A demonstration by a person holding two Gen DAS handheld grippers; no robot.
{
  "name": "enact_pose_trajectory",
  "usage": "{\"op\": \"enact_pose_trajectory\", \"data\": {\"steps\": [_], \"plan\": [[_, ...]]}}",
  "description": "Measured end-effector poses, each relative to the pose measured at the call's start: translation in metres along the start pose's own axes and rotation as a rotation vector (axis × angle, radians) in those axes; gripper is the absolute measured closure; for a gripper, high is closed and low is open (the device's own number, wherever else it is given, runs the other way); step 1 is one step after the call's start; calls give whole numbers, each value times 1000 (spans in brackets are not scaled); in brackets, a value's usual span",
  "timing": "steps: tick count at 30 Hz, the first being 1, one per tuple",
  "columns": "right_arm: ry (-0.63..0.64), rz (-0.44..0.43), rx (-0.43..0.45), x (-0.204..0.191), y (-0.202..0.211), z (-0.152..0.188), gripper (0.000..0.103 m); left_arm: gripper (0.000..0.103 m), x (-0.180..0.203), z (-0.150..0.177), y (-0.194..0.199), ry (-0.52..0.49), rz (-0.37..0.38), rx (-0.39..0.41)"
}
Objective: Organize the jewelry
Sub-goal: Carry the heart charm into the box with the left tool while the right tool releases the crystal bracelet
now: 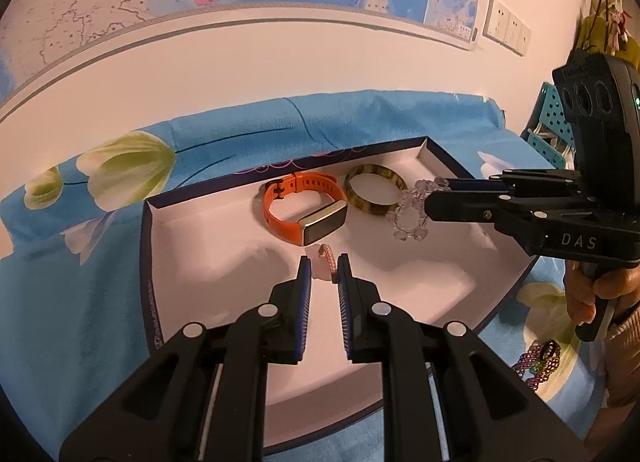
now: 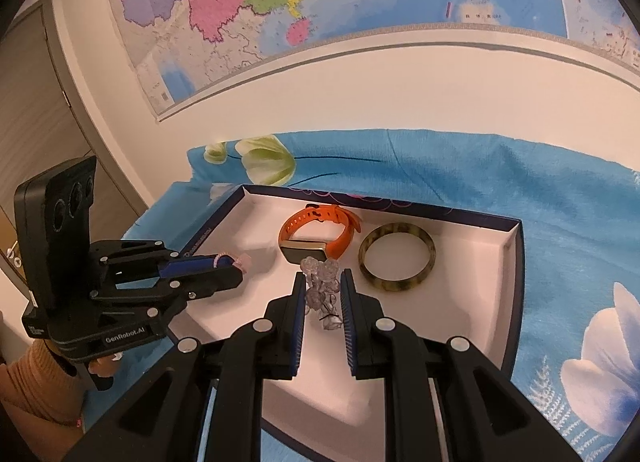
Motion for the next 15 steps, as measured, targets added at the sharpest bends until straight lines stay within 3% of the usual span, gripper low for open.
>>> {"op": "enact_pose_trajectory", "data": {"steps": [15], "plan": [[29,17,-48,-1,-23,-3,88,89,7,-4,-21,-54,-26,-52]]}}
Point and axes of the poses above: each gripper's, at about its wrist camera, not at the fingertips, and y roughly against the way its jaws point, x to its right, z to its underside, the point moved 4 cm from there along -y, roughly the way its jaws point, and after that the axes turned 8 degrees about x, right-handed, at the moved point
